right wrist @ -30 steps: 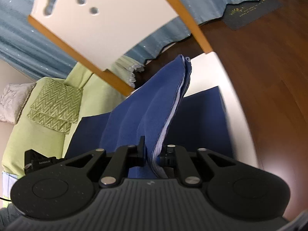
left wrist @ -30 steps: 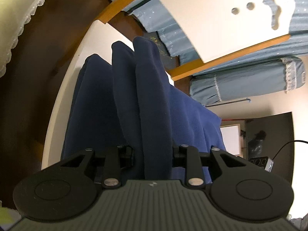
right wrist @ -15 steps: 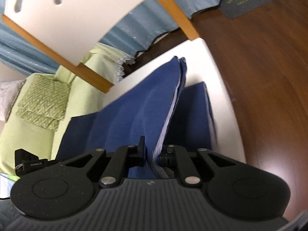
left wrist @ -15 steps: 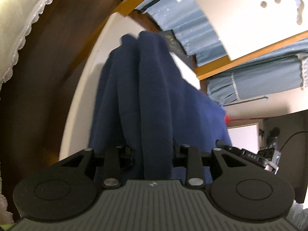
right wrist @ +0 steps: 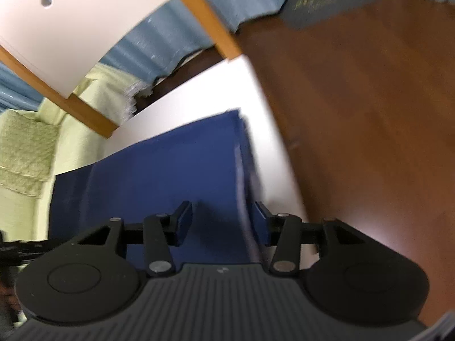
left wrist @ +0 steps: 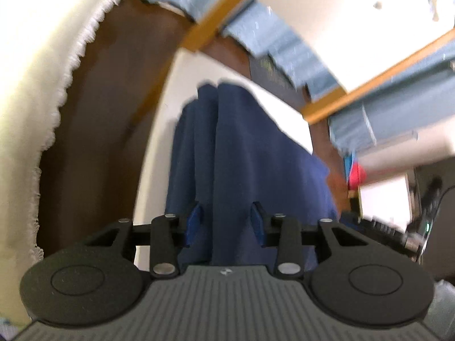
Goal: Fold clothes
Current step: 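Carry the navy top with both grippers over the white chair seat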
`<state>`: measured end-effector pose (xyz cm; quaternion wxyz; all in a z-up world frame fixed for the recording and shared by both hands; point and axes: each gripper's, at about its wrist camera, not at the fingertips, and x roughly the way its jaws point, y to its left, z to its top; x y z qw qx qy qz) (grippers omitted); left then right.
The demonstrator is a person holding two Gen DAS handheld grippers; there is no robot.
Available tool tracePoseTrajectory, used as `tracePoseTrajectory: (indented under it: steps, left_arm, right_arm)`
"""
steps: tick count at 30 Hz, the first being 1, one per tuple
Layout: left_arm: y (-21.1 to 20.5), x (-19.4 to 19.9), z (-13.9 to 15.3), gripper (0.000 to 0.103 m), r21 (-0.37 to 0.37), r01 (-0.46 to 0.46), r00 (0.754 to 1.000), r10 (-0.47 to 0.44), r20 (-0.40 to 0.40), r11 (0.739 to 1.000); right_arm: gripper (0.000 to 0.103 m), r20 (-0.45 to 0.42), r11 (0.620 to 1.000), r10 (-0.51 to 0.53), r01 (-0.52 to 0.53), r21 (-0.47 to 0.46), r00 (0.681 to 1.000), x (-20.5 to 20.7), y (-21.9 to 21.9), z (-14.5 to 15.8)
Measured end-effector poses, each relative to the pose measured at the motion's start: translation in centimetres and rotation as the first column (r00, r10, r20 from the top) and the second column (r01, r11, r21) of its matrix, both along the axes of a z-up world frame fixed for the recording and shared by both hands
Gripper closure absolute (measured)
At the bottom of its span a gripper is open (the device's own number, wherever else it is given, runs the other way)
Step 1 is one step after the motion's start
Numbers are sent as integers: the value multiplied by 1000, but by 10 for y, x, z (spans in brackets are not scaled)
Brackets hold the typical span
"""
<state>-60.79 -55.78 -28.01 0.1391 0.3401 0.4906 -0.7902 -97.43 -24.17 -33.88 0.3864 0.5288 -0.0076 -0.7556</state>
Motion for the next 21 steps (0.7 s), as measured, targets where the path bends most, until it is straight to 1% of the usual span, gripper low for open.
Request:
tracePoseTrajectory:
  steps: [1, 2, 4, 5, 6, 7, 8, 9, 10, 11, 13, 14, 15, 17, 18, 19, 21]
  left_arm:
    - [5, 3, 4, 61, 8, 3, 1000, -3, -31, 1000]
    - [16, 0, 5, 61, 7, 48, 998, -47, -46, 999]
    - [26, -6, -2, 61, -7, 93, 996, -93, -12, 996]
    - [30, -10, -14, 61, -6, 108, 994, -108, 28, 994]
    - [30, -9, -20, 62, 0, 104, 994, -104, 34, 995]
    - [25, -6, -32, 65, 21, 78, 996, -79, 33, 997]
    - [21, -4, -44, 79, 42, 54, 998, -56, 33, 998]
    - [15, -6, -44, 88, 50, 52, 998, -54, 36, 997]
    - [10, -7, -44, 88, 54, 52, 998, -54, 39, 997]
    - [10, -9, -33, 88, 13, 75, 997, -75, 36, 997]
    - [10, -14, -13, 80, -69, 119, 993, -117, 33, 990]
    - [8, -20, -3, 71, -111, 132, 991, -130, 28, 985]
    - [6, -26, 7, 65, -150, 143, 990, -141, 24, 978]
    - [-2, -36, 18, 64, -185, 146, 989, -147, 5, 972]
    - [-8, -46, 23, 64, -223, 151, 988, -153, 10, 963]
    - [-11, -59, 23, 64, -260, 166, 986, -164, 30, 951]
    - [-12, -75, 25, 64, -312, 193, 981, -183, 63, 930]
  right_arm:
    - [63, -21, 1000, 13, -14, -8, 1000, 4, 1, 5]
    - [66, -36, 998, 51, -52, -40, 998, 12, 1, 11]
    - [69, -13, 985, 140, -140, -100, 990, 28, -3, 13]
    - [69, 0, 975, 193, -192, -115, 981, 37, -8, 10]
    - [69, 2, 971, 220, -219, -95, 975, 43, -13, 5]
    - [70, 3, 967, 245, -244, -73, 970, 50, -17, 0]
    - [70, 16, 973, 229, -228, -38, 973, 49, -18, -9]
    - [70, 30, 978, 209, -209, -2, 977, 48, -18, -19]
    - [70, 43, 981, 189, -190, 34, 981, 47, -18, -28]
    - [70, 54, 984, 174, -176, 38, 983, 45, -17, -29]
    - [69, 41, 980, 193, -195, 46, 980, 44, -18, -20]
    - [69, 34, 979, 198, -199, 49, 980, 44, -17, -17]
    - [69, 10, 976, 211, -211, 48, 977, 44, -18, -7]
    - [69, -20, 973, 229, -228, 17, 973, 42, -22, 4]
    - [69, -46, 969, 246, -246, -8, 968, 40, -31, 11]
    - [69, -59, 966, 256, -258, -17, 965, 40, -37, 13]
    - [69, -129, 950, 304, -310, -29, 944, 36, -64, 17]
